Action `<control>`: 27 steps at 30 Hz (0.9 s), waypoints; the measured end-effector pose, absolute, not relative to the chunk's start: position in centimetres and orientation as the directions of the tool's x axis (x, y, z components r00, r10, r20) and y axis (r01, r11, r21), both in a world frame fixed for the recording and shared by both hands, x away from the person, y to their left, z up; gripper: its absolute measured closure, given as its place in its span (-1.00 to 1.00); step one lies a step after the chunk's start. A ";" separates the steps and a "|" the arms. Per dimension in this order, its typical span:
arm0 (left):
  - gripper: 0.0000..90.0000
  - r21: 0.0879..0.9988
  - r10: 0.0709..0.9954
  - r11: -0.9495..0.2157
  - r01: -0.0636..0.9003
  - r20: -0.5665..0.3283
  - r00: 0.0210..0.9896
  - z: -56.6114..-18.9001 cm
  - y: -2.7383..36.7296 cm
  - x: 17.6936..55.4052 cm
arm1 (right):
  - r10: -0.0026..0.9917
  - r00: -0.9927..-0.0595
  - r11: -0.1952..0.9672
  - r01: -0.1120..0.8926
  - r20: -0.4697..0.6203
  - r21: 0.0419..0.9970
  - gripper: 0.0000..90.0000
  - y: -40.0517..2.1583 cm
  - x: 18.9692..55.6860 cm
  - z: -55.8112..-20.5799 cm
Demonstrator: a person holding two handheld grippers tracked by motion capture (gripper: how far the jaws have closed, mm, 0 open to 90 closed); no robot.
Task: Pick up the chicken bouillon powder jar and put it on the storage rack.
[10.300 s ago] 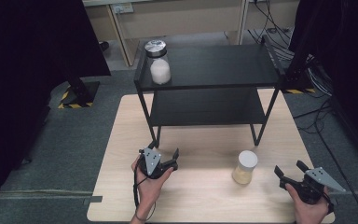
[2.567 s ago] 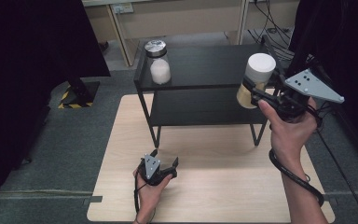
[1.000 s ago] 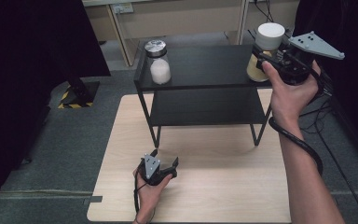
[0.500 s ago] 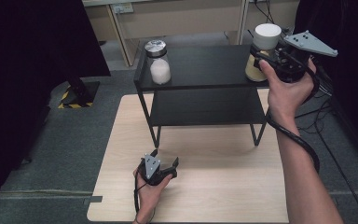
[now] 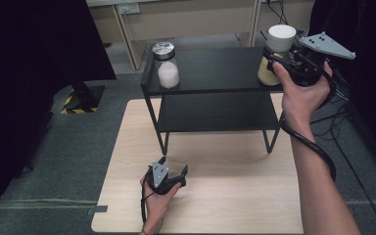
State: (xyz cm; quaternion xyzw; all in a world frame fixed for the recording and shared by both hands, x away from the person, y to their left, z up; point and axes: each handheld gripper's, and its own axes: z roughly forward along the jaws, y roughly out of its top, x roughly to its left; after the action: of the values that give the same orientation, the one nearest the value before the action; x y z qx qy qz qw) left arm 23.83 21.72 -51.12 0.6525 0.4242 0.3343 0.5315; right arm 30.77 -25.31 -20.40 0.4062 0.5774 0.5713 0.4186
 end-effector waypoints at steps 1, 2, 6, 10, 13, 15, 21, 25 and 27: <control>-0.80 0.977 0.909 -0.076 0.198 -0.014 0.417 -51.1 21.7 23.8 | 0.947 -0.320 0.017 -0.009 -0.019 1.000 -0.22 -25.3 30.8 -20.4; -0.80 0.977 0.909 -0.077 0.197 -0.013 0.417 -51.1 21.7 23.8 | 0.948 -0.319 0.018 -0.009 -0.020 1.000 -0.22 -25.3 30.8 -20.4; -0.80 0.977 0.909 -0.076 0.198 -0.013 0.417 -51.1 21.7 23.8 | 0.948 -0.318 0.019 -0.007 -0.020 1.000 -0.22 -25.3 30.8 -20.3; -0.80 0.977 0.909 -0.079 0.197 -0.010 0.417 -51.1 21.7 23.8 | 0.948 -0.319 0.017 -0.009 -0.019 1.000 -0.23 -25.3 30.8 -20.4; -0.80 0.977 0.909 -0.079 0.197 -0.011 0.417 -51.1 21.7 23.8 | 0.948 -0.318 0.017 -0.008 -0.019 1.000 -0.23 -25.3 30.8 -20.4; -0.80 0.977 0.909 -0.078 0.198 -0.012 0.417 -51.1 21.7 23.8 | 0.948 -0.318 0.017 -0.008 -0.019 1.000 -0.23 -25.2 30.8 -20.4; -0.80 0.978 0.909 -0.081 0.194 -0.008 0.418 -51.1 21.6 23.8 | 0.948 -0.317 0.019 -0.001 -0.019 1.000 -0.35 -25.2 30.8 -20.2; -0.80 0.978 0.909 -0.083 0.193 -0.006 0.418 -51.1 21.6 23.8 | 0.949 -0.316 0.011 0.005 -0.008 1.000 -0.63 -25.2 30.8 -20.1; -0.80 0.978 0.908 -0.083 0.194 -0.006 0.418 -51.1 21.6 23.8 | 0.949 -0.316 0.013 0.013 -0.008 1.000 -0.73 -25.2 30.8 -20.0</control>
State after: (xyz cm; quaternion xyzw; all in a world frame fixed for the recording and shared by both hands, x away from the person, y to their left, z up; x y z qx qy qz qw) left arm 23.81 21.62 -51.13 0.6540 0.4212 0.3370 0.5304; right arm 30.79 -25.23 -19.98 0.4149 0.5799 0.5671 0.4124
